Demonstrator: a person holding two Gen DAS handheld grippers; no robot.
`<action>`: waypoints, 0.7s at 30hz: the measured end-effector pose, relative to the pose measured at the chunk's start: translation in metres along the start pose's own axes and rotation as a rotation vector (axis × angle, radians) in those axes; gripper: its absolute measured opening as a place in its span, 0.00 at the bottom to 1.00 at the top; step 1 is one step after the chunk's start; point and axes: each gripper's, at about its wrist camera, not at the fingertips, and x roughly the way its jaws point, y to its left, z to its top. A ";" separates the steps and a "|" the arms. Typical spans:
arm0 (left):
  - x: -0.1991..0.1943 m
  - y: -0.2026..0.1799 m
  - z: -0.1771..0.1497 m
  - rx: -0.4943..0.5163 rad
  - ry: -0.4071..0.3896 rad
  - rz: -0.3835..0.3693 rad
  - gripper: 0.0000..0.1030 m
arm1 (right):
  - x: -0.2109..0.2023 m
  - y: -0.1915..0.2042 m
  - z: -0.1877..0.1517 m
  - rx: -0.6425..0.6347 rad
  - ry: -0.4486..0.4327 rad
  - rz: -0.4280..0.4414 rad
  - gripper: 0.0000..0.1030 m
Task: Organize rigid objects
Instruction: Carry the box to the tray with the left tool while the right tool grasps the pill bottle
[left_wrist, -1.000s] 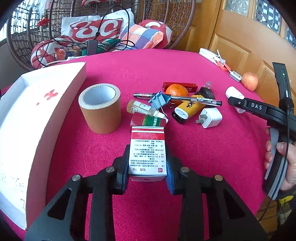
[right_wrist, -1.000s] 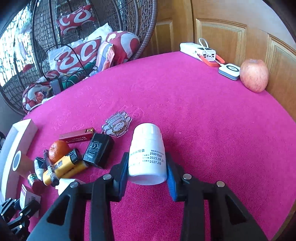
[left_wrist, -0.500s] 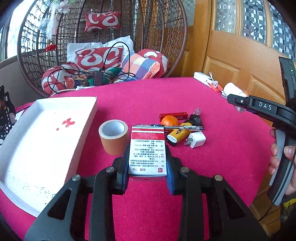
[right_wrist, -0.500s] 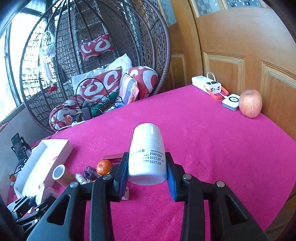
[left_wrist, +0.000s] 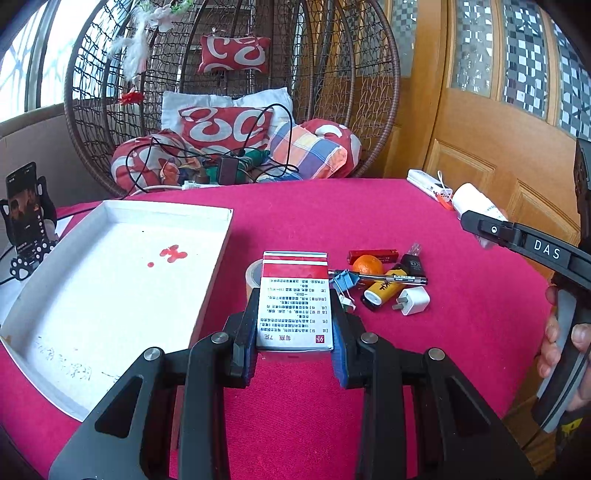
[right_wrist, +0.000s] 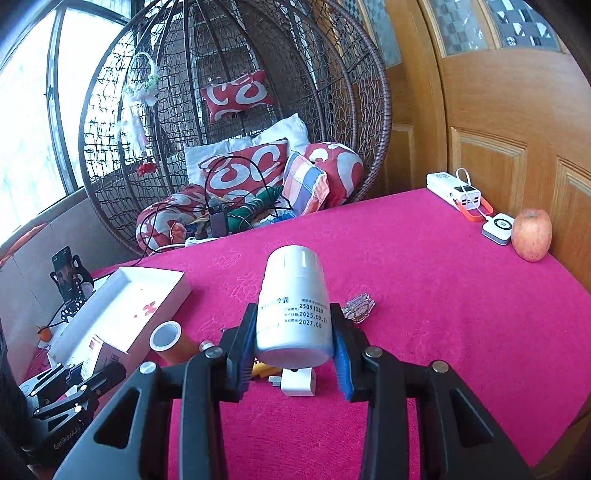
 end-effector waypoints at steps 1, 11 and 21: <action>-0.001 0.004 0.001 -0.009 -0.003 0.004 0.30 | 0.000 0.003 0.001 -0.007 -0.002 0.008 0.35; -0.013 0.040 0.004 -0.082 -0.026 0.072 0.30 | 0.000 0.035 0.005 -0.072 -0.005 0.080 0.35; -0.021 0.070 0.003 -0.134 -0.034 0.122 0.30 | 0.007 0.071 0.008 -0.151 0.006 0.138 0.35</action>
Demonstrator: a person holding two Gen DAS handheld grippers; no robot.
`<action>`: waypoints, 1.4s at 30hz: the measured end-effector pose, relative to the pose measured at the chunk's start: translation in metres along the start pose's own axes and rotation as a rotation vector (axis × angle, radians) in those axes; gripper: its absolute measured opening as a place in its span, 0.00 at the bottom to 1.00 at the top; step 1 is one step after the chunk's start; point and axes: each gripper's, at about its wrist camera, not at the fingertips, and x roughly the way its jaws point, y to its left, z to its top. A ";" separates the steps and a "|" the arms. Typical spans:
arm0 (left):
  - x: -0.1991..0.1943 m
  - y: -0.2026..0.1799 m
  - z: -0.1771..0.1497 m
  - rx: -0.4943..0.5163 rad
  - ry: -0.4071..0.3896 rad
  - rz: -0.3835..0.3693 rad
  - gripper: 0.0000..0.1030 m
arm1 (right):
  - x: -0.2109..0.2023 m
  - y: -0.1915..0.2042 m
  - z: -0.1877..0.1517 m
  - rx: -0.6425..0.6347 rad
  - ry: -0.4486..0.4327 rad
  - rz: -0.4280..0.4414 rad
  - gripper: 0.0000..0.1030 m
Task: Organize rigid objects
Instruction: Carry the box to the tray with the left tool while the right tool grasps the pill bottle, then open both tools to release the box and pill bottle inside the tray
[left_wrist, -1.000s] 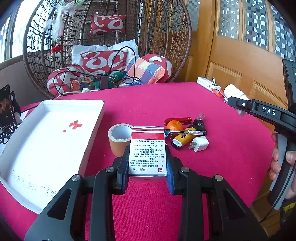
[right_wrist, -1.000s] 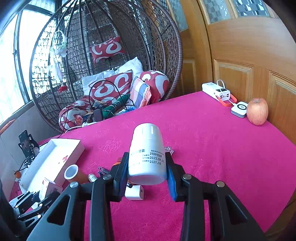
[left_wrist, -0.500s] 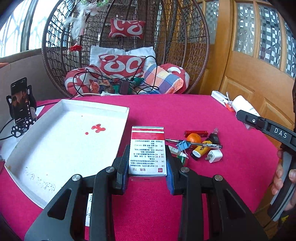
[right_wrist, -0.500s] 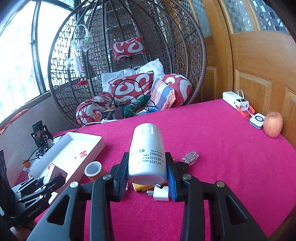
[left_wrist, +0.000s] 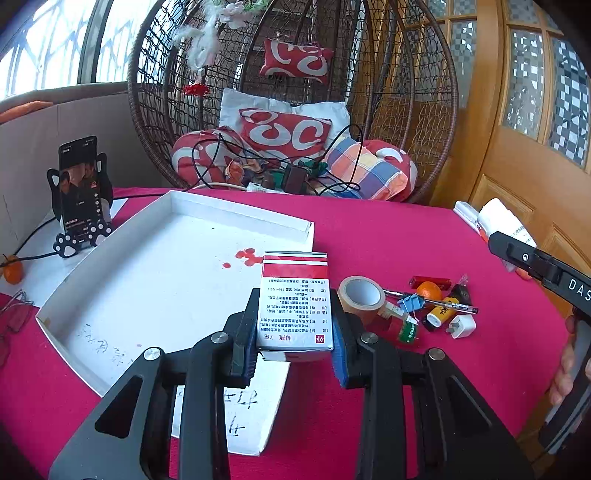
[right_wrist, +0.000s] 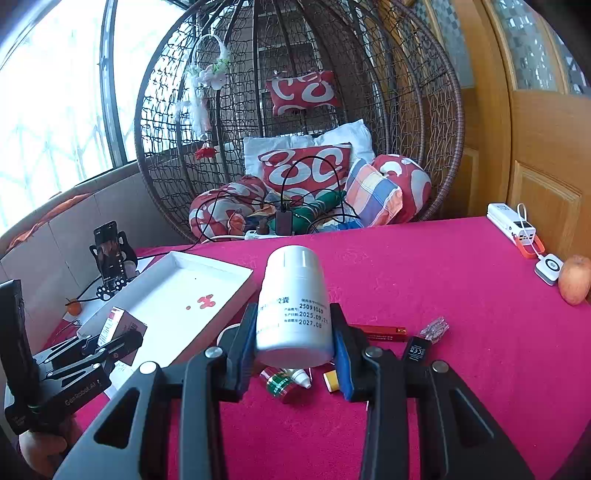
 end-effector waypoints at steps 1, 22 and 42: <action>0.000 0.003 0.000 -0.004 -0.001 0.006 0.30 | 0.002 0.003 0.001 -0.007 0.003 0.006 0.35; 0.013 0.090 0.012 -0.110 0.010 0.171 0.30 | 0.059 0.088 0.013 -0.141 0.114 0.191 0.35; 0.068 0.135 0.012 -0.193 0.167 0.204 0.31 | 0.151 0.157 -0.023 -0.178 0.273 0.275 0.36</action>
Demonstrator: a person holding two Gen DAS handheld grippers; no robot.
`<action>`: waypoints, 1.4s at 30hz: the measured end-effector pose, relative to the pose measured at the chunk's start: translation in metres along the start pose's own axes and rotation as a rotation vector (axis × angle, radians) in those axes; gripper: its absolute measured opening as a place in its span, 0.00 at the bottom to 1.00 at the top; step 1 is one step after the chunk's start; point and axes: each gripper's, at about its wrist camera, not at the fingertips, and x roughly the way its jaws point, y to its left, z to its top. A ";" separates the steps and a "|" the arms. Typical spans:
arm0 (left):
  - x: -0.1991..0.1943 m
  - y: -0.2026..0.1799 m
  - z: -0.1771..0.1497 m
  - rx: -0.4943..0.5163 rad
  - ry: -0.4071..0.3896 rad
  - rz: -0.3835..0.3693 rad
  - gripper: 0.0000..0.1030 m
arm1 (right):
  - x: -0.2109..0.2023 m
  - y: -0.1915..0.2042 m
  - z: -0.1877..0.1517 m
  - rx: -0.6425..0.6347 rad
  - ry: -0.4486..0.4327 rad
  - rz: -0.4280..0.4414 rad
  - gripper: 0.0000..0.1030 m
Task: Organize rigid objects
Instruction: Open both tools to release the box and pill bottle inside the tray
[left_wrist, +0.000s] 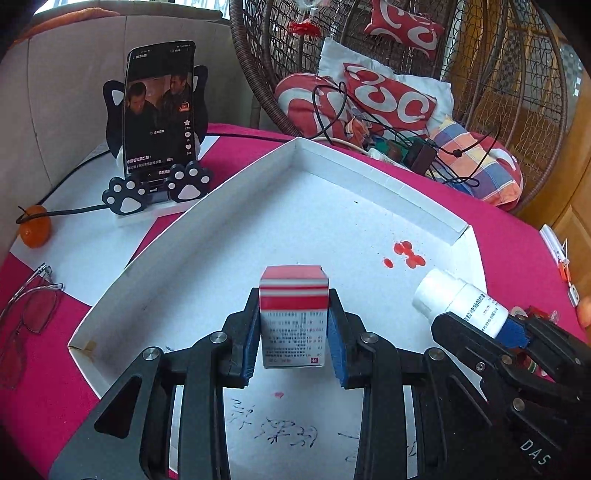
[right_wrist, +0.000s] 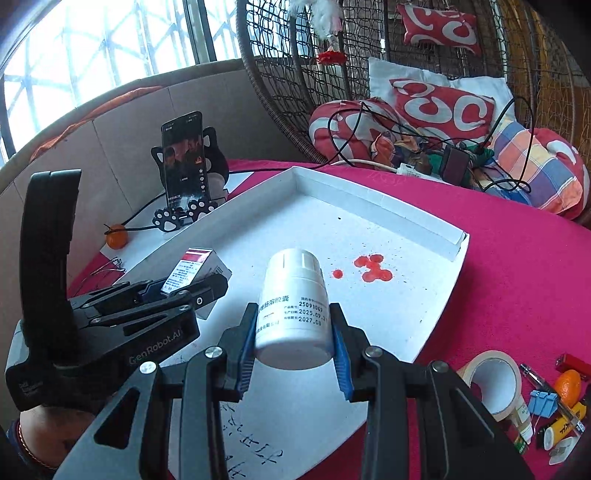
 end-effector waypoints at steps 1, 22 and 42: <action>-0.002 0.001 -0.001 -0.007 -0.012 0.005 0.32 | 0.000 0.000 -0.001 0.002 -0.005 -0.010 0.36; -0.072 -0.073 -0.043 0.035 -0.162 -0.195 1.00 | -0.146 -0.065 -0.057 0.138 -0.446 -0.151 1.00; -0.052 -0.157 -0.092 0.255 -0.026 -0.279 1.00 | -0.197 -0.255 -0.177 0.827 -0.354 -0.429 1.00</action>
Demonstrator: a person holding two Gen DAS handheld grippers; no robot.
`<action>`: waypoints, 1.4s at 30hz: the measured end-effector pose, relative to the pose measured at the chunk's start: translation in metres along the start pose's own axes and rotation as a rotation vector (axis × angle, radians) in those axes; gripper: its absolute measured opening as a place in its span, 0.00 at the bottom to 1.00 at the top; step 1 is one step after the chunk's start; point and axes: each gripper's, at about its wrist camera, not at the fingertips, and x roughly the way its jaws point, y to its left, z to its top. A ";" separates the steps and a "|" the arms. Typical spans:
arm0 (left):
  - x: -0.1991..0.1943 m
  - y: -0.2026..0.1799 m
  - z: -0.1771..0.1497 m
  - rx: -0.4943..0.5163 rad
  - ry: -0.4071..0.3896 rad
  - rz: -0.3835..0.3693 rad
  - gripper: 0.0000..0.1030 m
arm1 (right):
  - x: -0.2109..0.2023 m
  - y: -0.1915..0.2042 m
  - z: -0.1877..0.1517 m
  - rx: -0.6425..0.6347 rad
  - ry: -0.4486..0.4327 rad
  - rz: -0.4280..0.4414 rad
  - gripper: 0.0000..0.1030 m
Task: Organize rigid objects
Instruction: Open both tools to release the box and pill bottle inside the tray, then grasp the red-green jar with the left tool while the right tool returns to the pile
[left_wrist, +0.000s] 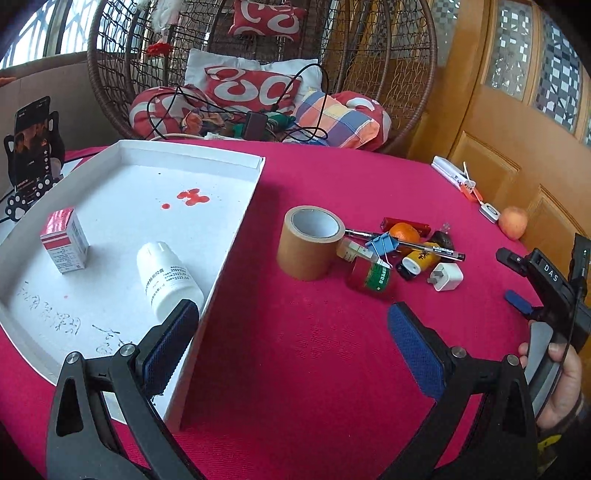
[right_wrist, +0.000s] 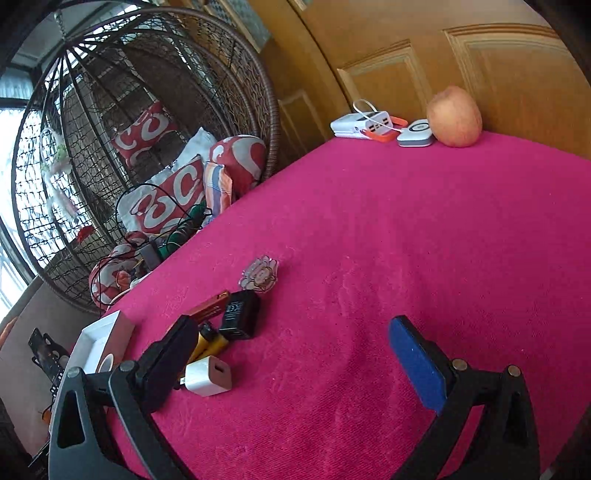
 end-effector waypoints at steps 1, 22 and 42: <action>0.000 -0.001 -0.001 0.006 -0.001 -0.004 1.00 | 0.001 -0.005 -0.002 0.024 0.017 -0.005 1.00; 0.039 -0.048 0.004 0.182 0.086 -0.084 1.00 | -0.005 -0.014 -0.002 0.066 0.000 0.030 1.00; 0.095 -0.083 0.018 0.287 0.173 -0.062 0.39 | -0.005 -0.013 0.000 0.071 -0.001 0.033 1.00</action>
